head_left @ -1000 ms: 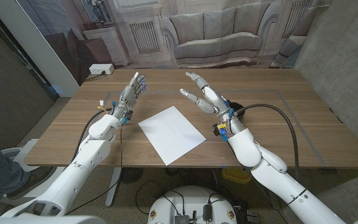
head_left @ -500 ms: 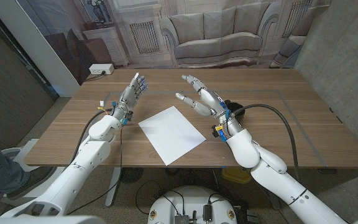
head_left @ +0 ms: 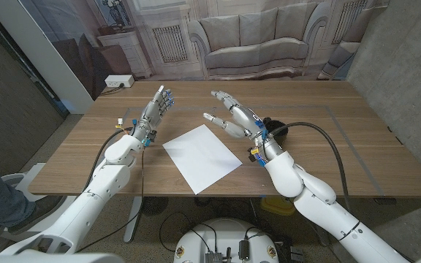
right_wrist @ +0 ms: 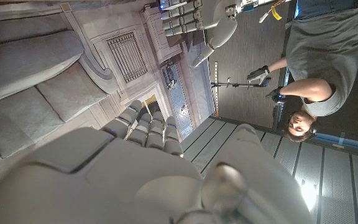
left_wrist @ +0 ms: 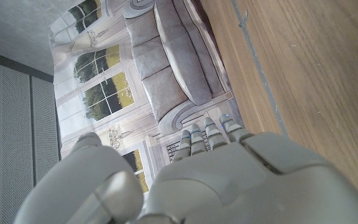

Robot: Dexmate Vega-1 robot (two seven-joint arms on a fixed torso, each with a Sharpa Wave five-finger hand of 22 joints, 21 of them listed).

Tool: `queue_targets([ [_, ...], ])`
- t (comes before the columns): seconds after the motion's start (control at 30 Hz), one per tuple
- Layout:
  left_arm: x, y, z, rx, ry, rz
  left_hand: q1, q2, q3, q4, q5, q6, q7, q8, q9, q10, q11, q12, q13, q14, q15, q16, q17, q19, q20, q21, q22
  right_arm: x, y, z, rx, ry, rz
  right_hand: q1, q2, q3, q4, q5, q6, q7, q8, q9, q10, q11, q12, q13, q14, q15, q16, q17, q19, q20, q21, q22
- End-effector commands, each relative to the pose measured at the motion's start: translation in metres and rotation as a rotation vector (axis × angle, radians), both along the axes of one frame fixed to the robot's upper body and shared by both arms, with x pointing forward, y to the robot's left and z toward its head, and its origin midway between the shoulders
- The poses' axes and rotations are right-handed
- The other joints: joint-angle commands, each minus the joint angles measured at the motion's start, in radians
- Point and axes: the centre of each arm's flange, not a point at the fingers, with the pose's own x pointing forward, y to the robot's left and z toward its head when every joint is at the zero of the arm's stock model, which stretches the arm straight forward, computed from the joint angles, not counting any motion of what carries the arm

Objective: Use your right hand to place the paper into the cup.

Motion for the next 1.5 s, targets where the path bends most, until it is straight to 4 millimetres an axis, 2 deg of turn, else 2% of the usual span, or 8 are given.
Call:
queue_targets([
  [0.03,0.001,0.003,-0.001,-0.002,0.003,0.006,0.009,0.001,-0.006,0.0,-0.005,-0.002,0.006,0.007,0.002,0.001,0.005,-0.001,0.002,0.005,0.003,0.0,0.005,-0.005,-0.081,0.004,0.004,0.004,0.006,-0.002,-0.047,-0.016,-0.046,0.007,0.001,0.001,-0.004,-0.001,0.005,-0.006,0.001,0.006,0.006,-0.007,-0.004,0.001,0.01,0.003,0.007,0.006,0.013,-0.038,0.001,0.003],
  [0.67,0.002,0.008,-0.002,-0.001,0.007,0.003,0.011,0.002,-0.009,-0.001,-0.006,-0.001,0.009,0.008,0.002,0.001,0.004,-0.001,0.002,0.005,0.004,-0.001,0.004,-0.005,-0.079,0.004,0.004,0.009,0.017,-0.002,-0.109,-0.03,-0.094,0.012,0.005,0.002,-0.007,0.0,0.011,-0.006,0.003,0.006,0.01,-0.005,-0.003,0.002,0.006,0.003,0.003,0.005,0.012,-0.038,0.0,0.003],
  [1.5,0.006,0.002,-0.011,-0.007,0.019,-0.016,0.012,0.004,-0.013,-0.001,-0.006,0.001,0.008,0.008,0.002,0.004,0.002,0.0,0.002,0.003,0.004,-0.001,0.004,-0.005,-0.077,0.004,0.004,0.009,0.026,-0.003,-0.201,-0.025,-0.138,0.016,0.008,0.003,-0.012,-0.001,0.008,-0.008,0.002,0.006,0.01,-0.008,-0.004,0.002,0.005,0.004,0.002,0.005,0.01,-0.035,-0.002,0.004],
])
